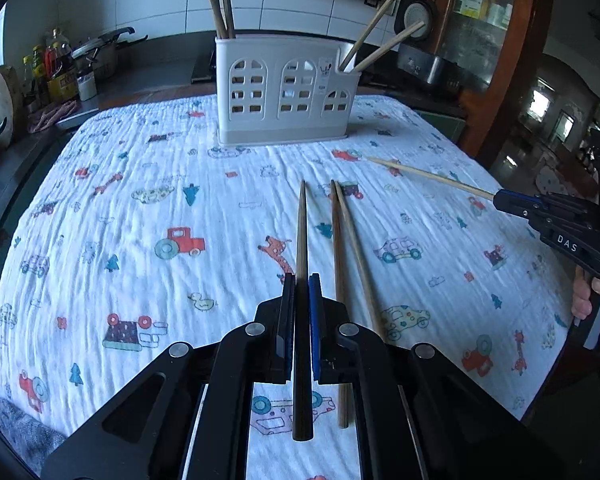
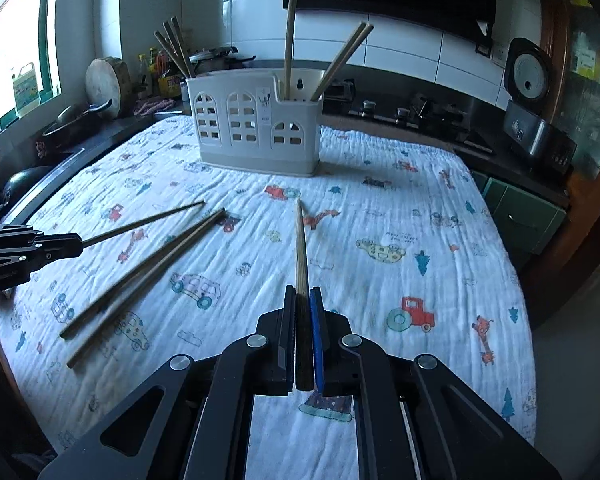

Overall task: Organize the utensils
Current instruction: 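Raise the left tool's chopstick into the caddy while the right tool inserts its chopstick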

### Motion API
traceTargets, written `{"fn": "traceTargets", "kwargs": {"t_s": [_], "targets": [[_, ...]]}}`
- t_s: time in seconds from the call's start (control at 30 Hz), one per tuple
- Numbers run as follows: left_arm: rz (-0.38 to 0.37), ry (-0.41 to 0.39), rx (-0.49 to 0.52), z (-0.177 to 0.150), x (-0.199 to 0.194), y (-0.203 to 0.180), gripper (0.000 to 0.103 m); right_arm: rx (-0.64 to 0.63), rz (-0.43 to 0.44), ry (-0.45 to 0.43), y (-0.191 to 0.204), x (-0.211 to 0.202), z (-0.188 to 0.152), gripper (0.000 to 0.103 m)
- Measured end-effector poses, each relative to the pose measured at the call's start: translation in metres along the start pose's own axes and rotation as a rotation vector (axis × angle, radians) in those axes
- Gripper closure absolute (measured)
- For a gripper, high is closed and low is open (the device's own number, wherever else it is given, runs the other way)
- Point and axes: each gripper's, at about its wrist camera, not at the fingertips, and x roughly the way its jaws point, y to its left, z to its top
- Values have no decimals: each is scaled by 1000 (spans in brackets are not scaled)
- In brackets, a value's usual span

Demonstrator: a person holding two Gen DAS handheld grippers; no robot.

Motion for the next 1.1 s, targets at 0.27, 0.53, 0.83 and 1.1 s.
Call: {"fn": "traceTargets", "kwargs": {"t_s": [0.27,0.53,0.83,1.1], "targets": [[-29,-114,32,34,-33,-5,98,-22,7,-123,10,-40,48,96],[-47,-116,36,53,-25,-1,98,-43,17,-127,16,-43,96,96],[-74,-162,88,106,-42,-4,98,-12,41,-146,3,-55,160,96],[-60,-297,122,191,-75,-1,98,5,32,-161,-10,-65,222,96]]}}
